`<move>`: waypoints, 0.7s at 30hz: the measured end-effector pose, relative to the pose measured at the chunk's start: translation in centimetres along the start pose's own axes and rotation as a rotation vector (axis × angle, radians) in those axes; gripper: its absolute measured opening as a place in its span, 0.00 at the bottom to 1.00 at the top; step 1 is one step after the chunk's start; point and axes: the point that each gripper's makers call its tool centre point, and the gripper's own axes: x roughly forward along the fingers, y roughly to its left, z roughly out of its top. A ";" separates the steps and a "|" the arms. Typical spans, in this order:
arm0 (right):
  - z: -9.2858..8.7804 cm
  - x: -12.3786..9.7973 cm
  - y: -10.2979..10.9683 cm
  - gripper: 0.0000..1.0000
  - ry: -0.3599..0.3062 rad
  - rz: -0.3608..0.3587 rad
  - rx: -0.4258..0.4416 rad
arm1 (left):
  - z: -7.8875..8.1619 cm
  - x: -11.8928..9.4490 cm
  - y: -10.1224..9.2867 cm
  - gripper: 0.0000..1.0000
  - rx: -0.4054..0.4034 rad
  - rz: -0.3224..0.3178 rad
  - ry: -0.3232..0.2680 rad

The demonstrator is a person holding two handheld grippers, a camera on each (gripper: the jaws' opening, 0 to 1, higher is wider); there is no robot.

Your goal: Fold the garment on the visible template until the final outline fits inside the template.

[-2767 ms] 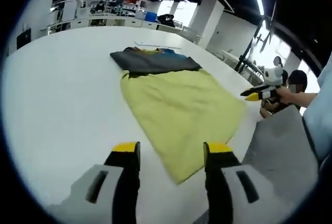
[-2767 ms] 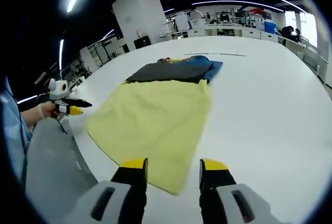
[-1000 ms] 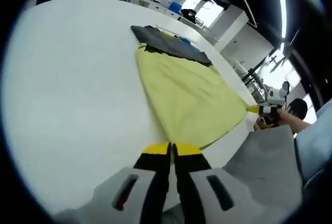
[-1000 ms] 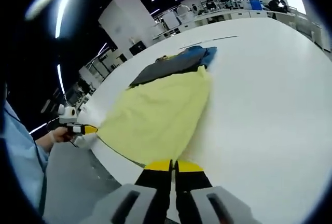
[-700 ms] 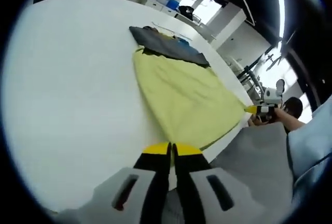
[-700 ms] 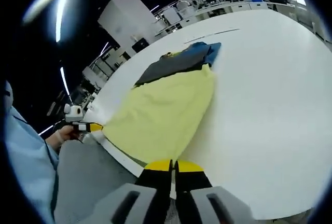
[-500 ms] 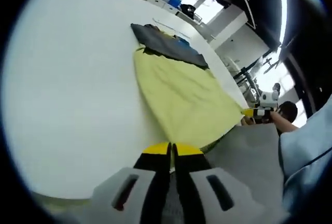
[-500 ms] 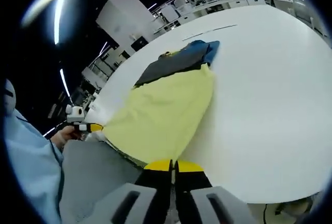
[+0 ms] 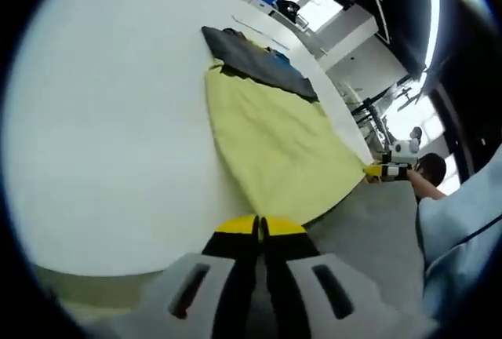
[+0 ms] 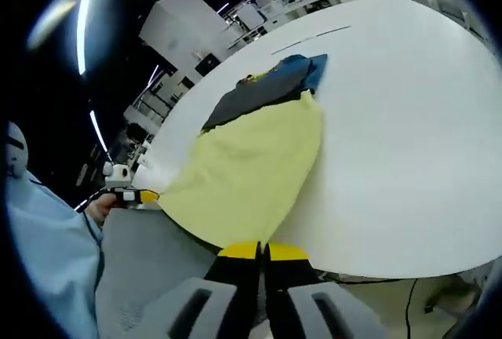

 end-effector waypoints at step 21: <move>12.6 -0.6 3.9 0.00 -0.301 0.202 0.070 | 13.4 -1.0 -1.7 0.00 0.093 -0.090 -0.242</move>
